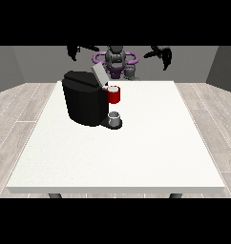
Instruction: Insert the coffee pod into the coffee machine and close the lid
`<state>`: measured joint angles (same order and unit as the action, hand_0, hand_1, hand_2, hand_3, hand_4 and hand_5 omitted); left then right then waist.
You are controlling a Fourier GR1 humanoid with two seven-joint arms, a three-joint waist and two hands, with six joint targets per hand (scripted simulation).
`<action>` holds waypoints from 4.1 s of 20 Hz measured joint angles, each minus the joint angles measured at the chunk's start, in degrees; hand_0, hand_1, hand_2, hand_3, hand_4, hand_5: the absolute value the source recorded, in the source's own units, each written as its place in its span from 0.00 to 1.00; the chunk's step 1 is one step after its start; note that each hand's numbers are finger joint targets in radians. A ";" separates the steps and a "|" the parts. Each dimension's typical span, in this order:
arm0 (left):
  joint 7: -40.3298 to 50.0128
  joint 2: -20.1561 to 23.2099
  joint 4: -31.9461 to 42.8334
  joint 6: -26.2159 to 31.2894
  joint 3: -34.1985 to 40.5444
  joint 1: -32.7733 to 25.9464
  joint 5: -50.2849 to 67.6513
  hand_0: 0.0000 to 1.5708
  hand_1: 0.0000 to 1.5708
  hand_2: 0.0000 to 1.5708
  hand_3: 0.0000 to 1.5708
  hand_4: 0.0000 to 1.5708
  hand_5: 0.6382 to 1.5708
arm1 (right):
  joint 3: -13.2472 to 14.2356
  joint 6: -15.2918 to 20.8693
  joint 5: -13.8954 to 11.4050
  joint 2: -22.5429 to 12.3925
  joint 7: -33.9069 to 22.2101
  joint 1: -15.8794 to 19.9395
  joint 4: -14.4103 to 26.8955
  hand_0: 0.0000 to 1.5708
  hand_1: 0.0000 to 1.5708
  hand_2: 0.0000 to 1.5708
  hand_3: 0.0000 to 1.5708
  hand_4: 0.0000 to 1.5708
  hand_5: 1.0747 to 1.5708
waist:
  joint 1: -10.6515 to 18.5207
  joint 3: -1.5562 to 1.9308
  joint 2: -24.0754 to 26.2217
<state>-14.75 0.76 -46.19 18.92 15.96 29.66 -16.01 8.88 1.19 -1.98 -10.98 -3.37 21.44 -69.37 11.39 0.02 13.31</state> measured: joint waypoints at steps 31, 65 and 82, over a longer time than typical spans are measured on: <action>8.23 3.56 -32.20 -3.80 -7.68 -14.76 10.35 0.00 0.00 0.00 0.00 0.21 1.00 | -0.84 -2.18 3.04 1.24 0.50 17.41 12.55 0.00 0.00 0.00 0.00 0.10 1.00 | -1.50 -0.08 -14.42; 8.73 2.88 -33.68 -3.08 -12.87 -8.43 8.89 0.00 0.00 0.00 0.00 0.25 1.00 | -2.48 2.70 -7.97 -8.57 -22.13 29.69 6.58 0.00 0.00 0.00 0.00 0.03 1.00 | 8.49 1.92 -23.67; 8.05 1.79 -34.43 -0.45 -16.07 -0.55 8.97 0.00 0.00 0.00 0.00 0.14 1.00 | -0.46 2.10 -9.15 -10.65 -21.88 37.09 -1.55 0.00 0.00 0.00 0.00 0.00 1.00 | 22.17 0.98 -32.51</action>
<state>-6.70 2.55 -80.63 18.47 -0.11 29.11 -7.04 8.42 3.29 -11.12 -21.63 -25.25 58.53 -70.91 33.56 0.99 -19.20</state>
